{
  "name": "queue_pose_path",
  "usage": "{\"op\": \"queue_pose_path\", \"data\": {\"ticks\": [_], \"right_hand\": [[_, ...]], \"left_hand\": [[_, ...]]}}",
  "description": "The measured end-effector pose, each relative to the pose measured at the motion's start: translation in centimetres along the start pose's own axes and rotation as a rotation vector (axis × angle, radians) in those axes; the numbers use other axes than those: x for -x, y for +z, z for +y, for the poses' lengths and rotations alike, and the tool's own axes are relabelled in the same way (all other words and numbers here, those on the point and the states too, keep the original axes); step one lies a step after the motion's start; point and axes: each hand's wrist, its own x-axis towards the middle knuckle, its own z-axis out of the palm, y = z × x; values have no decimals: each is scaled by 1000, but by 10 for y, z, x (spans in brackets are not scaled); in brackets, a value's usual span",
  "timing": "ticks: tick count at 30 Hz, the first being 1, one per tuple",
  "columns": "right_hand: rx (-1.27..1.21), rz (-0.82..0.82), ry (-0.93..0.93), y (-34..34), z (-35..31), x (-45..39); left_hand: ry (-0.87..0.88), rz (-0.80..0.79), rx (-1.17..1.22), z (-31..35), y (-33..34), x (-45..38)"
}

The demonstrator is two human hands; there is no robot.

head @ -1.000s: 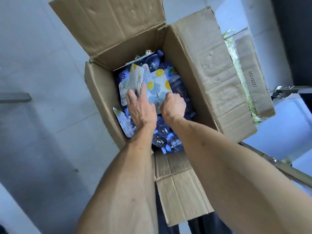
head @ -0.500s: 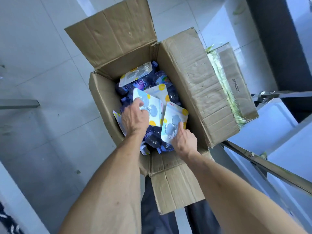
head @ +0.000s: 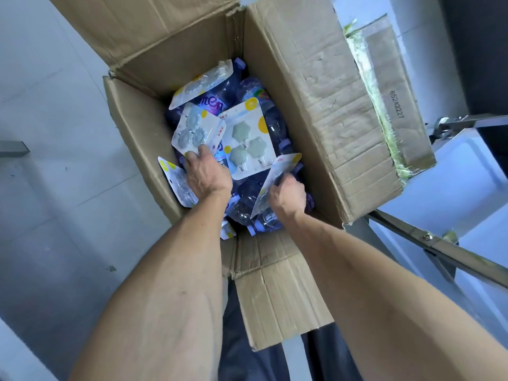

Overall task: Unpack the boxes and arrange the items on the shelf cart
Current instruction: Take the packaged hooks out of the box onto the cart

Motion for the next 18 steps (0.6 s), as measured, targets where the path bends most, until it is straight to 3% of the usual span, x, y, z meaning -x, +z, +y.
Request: {"op": "queue_pose_path", "data": {"ticks": [6,14,18], "right_hand": [[-369,35,189,19,0,-8],[-420,106,232,20,-3,0],[-442,79,215,16,-1,-3]], "left_hand": [[-135,109,321,11,-4,-32],[-149,-70,126,30,-7,-55],[-93,-42,126,29,-2,-46]]}}
